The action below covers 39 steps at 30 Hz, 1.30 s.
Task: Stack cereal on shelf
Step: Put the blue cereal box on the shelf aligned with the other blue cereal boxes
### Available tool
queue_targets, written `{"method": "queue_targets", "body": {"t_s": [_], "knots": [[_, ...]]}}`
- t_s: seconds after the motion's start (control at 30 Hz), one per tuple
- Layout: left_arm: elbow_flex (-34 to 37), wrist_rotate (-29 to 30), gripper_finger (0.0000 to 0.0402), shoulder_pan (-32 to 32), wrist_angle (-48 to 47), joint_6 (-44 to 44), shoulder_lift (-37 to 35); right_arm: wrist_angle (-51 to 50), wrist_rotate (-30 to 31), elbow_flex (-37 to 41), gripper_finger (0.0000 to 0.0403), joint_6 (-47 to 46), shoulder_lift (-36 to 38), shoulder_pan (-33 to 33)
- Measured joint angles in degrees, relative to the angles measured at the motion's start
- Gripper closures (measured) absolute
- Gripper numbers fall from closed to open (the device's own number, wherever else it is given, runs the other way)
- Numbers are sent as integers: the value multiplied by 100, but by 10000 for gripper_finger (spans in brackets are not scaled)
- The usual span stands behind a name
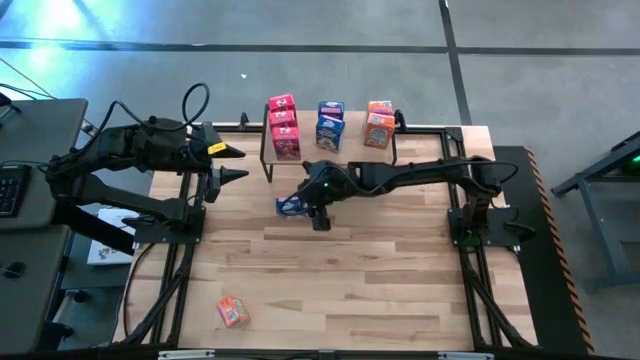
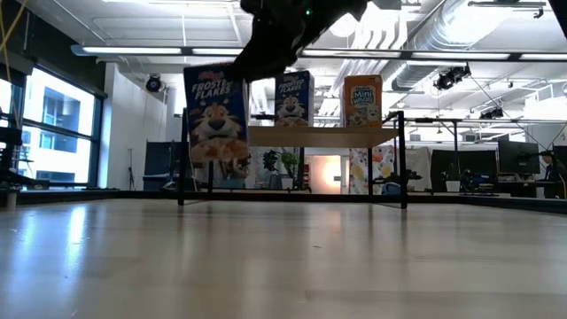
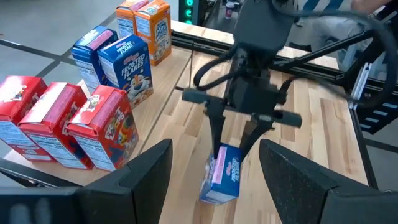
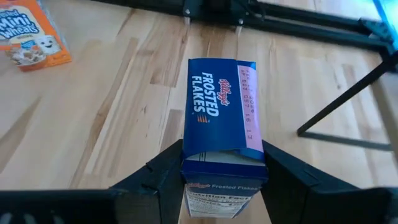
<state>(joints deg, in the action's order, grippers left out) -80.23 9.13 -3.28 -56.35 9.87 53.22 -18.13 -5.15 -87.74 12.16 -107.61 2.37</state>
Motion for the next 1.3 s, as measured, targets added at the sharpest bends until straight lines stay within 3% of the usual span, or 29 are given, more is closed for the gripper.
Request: {"method": "queue_targets", "body": {"t_s": [0.5,0.67,1.03,1.3], "knots": [[-2,0,169,1,5,0,1,-503,-5,238,235,477,1331,632],[-2,0,169,1,4,39,-1,-811,-311,242,235,486,1623,1014],[0,0,169,-1,4,43,1,-1190,-549,244,235,593,1685,1585],[0,0,169,1,3,45,1,-1605,-1039,245,240,489,1686,1801]]}}
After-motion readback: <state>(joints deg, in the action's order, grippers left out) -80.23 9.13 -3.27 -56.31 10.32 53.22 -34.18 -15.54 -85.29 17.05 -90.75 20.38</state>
